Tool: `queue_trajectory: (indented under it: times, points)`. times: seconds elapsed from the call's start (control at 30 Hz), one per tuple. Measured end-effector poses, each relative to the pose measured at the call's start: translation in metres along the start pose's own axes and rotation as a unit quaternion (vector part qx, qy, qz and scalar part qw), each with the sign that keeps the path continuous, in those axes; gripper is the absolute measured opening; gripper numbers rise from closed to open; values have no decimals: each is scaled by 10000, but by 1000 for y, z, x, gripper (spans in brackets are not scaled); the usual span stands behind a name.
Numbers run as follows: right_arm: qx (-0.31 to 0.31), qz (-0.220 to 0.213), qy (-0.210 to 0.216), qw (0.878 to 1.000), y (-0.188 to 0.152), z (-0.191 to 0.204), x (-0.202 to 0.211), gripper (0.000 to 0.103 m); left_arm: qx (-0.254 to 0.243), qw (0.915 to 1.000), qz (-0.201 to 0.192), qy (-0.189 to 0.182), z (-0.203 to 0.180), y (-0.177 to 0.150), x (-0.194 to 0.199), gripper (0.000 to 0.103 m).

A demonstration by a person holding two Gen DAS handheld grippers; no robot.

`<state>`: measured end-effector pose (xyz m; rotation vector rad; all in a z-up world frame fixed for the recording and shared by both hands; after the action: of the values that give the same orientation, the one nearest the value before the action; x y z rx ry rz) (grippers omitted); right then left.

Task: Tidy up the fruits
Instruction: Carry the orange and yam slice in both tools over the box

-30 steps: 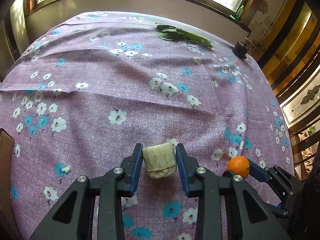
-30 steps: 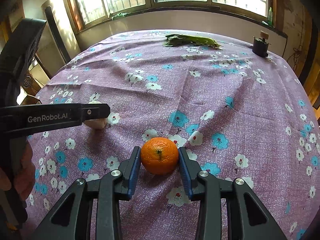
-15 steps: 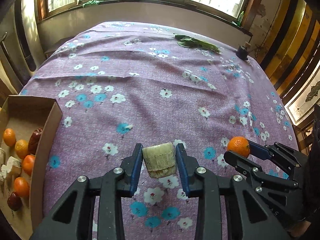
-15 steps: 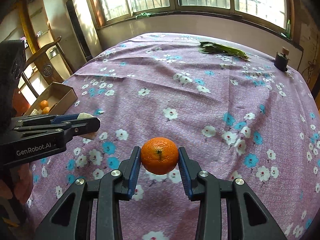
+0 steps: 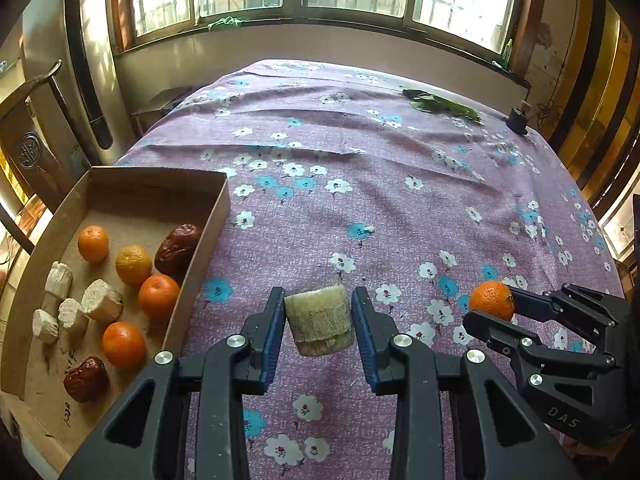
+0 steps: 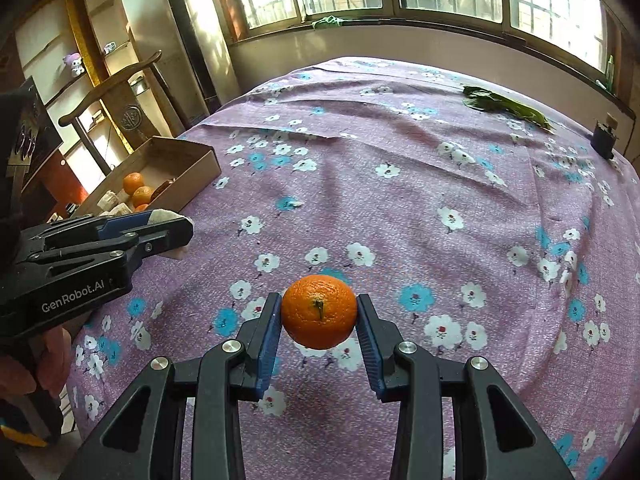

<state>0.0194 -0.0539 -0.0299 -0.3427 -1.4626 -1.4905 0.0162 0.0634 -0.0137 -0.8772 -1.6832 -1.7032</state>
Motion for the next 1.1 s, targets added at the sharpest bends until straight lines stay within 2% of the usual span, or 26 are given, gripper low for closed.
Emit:
queue_trajectory:
  times: [0.73, 1.1]
  points:
    - [990, 136, 572, 9933, 22, 127, -27, 41, 557, 9959, -207, 677, 113, -24, 39, 33]
    - [1553, 277, 975, 9826, 37, 198, -53, 41, 1099, 9880, -144, 1073, 186, -47, 57, 33]
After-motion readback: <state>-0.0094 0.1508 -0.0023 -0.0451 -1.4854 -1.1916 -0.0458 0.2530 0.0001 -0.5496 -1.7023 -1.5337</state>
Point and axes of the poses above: each gripper's, at about its wrist camera, not at the fingertips, and x roughly against the way its jaws point, z to its left, y to its top, the point moved 9 cm from there along -x, roughly the way its jaws point, and after that the axes turned 5 degrees about -x, right-handed, at the moved point
